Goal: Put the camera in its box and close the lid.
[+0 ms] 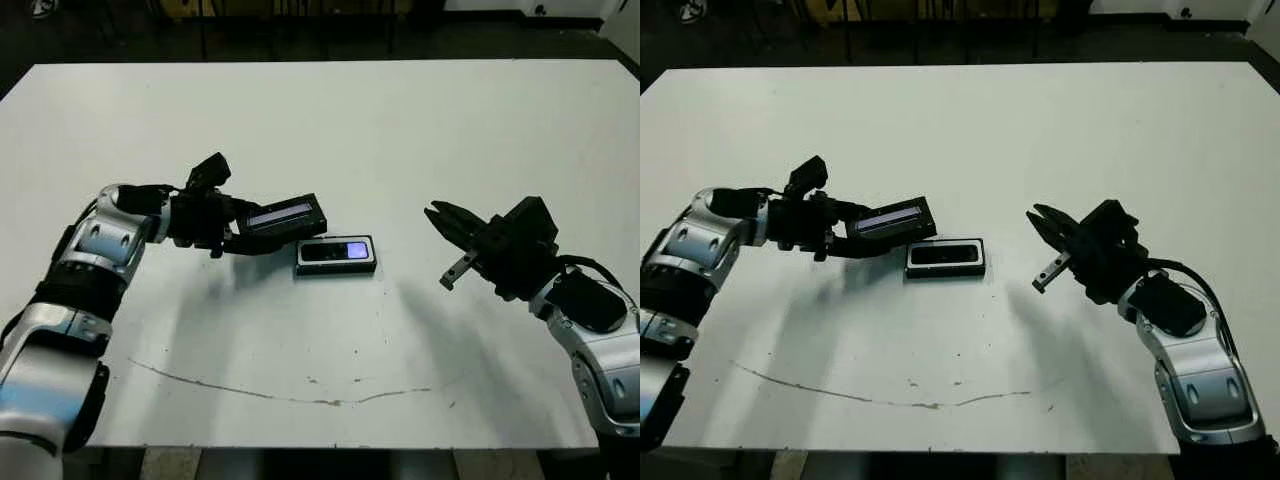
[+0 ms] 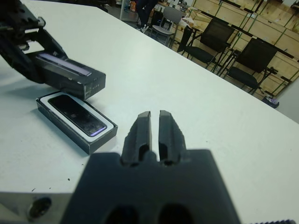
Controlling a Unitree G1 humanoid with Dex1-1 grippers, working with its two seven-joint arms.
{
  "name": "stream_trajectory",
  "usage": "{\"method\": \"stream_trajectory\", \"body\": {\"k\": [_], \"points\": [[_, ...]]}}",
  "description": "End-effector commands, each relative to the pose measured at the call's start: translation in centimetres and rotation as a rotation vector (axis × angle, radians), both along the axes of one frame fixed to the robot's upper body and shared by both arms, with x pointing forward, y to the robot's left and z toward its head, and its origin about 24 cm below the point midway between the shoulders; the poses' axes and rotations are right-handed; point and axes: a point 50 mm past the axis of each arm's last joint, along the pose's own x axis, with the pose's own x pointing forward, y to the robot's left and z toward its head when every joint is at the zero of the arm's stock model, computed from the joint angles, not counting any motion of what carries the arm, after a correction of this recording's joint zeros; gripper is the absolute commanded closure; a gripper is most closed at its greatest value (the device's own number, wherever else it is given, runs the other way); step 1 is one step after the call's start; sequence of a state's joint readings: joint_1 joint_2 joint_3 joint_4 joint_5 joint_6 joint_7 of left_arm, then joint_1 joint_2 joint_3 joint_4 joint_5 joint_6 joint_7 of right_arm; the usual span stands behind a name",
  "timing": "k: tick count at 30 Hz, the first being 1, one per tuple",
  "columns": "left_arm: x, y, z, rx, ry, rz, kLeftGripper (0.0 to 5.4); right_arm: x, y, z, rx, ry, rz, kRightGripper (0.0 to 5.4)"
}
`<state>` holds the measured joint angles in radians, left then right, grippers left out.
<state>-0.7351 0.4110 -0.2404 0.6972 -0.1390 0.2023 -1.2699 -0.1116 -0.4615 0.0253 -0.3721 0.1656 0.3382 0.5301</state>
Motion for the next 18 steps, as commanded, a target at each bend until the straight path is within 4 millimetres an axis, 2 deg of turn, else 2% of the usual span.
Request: {"method": "stream_trajectory", "body": {"k": [1,10,18], "points": [[0.2,0.2,-0.4,-0.03,0.06,0.005,2.58,0.0,-0.2,-0.3,-0.009,0.015,-0.009,5.4],[0.2,-0.3,-1.9,-0.112,0.2,0.025,2.58,-0.1,-0.1,-0.4,-0.012,0.016,-0.003,5.4],[0.1,-0.4,-1.7,-0.115,0.237,-0.032,2.58,-0.2,-0.2,-0.4,-0.019,0.023,-0.015,5.4]]}}
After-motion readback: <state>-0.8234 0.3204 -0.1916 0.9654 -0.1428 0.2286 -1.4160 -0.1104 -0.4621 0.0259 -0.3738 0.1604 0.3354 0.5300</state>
